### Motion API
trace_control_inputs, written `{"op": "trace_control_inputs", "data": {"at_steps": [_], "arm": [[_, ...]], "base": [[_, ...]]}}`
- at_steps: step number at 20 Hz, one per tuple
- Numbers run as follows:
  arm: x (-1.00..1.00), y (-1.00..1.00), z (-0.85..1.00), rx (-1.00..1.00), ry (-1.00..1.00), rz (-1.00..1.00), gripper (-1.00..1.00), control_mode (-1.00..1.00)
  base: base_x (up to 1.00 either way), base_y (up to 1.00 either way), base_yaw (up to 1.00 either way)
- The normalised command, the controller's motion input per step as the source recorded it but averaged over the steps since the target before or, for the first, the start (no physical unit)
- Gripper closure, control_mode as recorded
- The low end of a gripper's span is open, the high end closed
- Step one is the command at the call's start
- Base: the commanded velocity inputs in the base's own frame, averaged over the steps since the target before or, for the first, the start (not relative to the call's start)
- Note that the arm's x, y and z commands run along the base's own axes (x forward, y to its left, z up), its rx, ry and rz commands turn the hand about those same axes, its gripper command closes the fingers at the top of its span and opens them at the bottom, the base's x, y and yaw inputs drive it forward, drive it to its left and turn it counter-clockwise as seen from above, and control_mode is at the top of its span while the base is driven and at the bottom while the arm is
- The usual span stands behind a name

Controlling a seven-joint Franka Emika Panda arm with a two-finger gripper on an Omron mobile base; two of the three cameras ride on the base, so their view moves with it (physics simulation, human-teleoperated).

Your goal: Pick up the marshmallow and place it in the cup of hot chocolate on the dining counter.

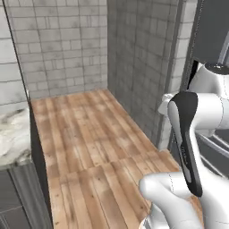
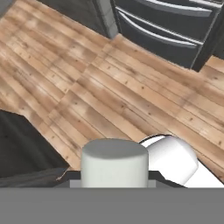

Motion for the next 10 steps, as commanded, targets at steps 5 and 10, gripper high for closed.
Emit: {"op": "trace_control_inputs", "data": {"at_steps": [5, 10], "arm": [[0.0, 0.0, 0.0, 0.0, 0.0, 0.0, 1.0, 1.0], [0.0, 0.0, 0.0, 0.0, 0.0, 0.0, 1.0, 1.0]], "base": [[0.02, 0.04, 1.0], [0.0, 0.0, 1.0]]}}
